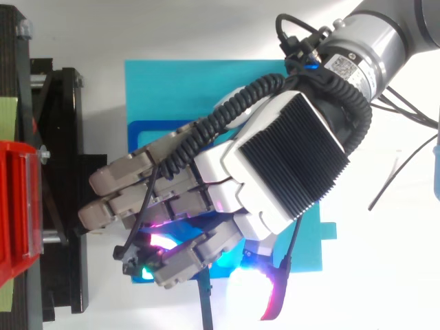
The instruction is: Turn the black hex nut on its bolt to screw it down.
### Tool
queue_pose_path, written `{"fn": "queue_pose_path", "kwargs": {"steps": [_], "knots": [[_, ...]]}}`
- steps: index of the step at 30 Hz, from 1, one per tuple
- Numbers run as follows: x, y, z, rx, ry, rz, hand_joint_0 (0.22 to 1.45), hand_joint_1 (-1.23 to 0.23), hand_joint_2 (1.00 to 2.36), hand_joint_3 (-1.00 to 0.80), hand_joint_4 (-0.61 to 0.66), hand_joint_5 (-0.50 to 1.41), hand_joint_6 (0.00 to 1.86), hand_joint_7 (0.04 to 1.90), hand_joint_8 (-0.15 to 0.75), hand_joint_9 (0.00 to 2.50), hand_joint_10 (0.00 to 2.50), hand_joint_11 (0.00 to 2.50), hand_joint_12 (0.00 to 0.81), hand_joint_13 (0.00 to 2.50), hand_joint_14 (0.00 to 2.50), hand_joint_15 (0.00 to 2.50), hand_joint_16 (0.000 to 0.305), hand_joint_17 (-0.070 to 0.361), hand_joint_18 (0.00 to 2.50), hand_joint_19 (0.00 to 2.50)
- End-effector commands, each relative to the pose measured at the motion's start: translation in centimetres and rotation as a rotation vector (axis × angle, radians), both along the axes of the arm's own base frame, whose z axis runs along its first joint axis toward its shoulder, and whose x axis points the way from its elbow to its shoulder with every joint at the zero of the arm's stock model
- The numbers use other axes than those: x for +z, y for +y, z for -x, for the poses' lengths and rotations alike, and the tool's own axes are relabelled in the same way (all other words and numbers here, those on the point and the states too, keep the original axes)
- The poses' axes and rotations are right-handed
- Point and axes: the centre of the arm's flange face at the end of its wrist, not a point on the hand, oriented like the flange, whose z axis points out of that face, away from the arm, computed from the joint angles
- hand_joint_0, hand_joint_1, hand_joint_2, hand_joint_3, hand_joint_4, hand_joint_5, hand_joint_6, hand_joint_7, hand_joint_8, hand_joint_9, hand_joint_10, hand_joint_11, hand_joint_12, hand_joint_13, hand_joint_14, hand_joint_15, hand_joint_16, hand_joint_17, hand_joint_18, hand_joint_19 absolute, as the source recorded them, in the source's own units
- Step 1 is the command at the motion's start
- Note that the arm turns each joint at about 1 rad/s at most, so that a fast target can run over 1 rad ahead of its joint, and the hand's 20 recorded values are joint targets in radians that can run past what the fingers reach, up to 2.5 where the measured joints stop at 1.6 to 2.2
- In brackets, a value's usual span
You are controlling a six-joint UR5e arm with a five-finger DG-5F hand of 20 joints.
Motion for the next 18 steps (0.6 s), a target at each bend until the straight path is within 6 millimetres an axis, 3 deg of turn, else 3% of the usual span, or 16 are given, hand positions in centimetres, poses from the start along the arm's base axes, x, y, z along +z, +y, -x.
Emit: {"fn": "queue_pose_path", "kwargs": {"steps": [1,11,18], "knots": [[-0.1,-0.3,0.1,-0.001,-0.001,0.007,0.51,-0.15,1.0,-0.5,0.16,-0.04,0.56,1.34,0.299,1.04,0.01,0.23,0.358,0.68,0.01,0.14,0.05,0.112,0.6,0.27],[-1.7,-0.6,0.9,-0.015,0.006,0.019,0.51,-0.15,1.0,-0.5,0.16,-0.04,0.57,1.33,0.297,1.05,0.01,0.24,0.36,0.68,0.01,0.14,0.05,0.112,0.61,0.27],[-1.6,-0.6,0.8,-0.015,-0.013,0.022,0.51,-0.15,1.0,-0.5,0.18,-0.04,0.59,1.3,0.301,1.05,0.01,0.24,0.359,0.69,0.01,0.14,0.05,0.112,0.61,0.26]]}}
